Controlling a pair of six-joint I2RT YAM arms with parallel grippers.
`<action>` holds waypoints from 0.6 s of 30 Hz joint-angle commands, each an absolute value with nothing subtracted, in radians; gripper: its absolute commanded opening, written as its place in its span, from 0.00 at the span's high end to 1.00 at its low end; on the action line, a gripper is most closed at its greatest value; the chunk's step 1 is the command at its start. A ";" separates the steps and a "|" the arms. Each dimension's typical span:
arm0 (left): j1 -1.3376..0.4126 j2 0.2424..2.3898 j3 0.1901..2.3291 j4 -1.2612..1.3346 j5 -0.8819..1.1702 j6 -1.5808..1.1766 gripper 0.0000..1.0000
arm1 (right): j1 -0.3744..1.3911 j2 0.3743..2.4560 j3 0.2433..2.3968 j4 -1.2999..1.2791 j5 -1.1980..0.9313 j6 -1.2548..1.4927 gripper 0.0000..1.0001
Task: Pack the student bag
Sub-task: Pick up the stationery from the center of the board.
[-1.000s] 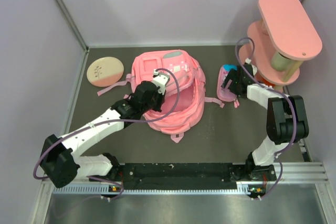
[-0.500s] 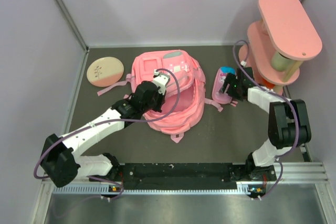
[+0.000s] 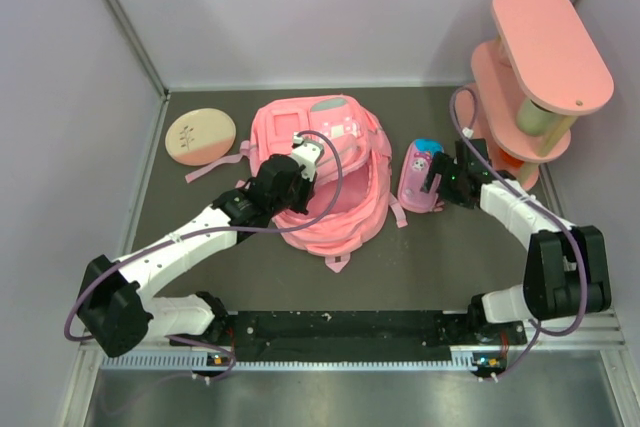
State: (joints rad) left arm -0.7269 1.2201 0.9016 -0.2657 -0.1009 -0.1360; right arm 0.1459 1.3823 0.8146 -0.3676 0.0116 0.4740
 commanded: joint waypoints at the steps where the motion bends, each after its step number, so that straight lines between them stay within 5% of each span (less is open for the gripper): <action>1: -0.718 1.189 0.931 -0.273 -0.097 -0.184 1.00 | 0.118 1.437 0.879 -0.240 0.004 0.517 0.10; 9: -0.718 1.169 0.925 -0.298 -0.117 -0.181 1.00 | 0.083 1.707 0.931 -0.075 -0.192 0.566 0.11; 18: -0.716 1.200 0.934 -0.298 -0.104 -0.178 1.00 | 0.087 1.749 0.862 0.087 -0.397 0.614 0.36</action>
State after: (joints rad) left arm -0.7254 1.2083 0.9016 -0.2844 -0.1013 -0.1352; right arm 0.0811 1.7287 0.9031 0.0288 -0.2897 0.5915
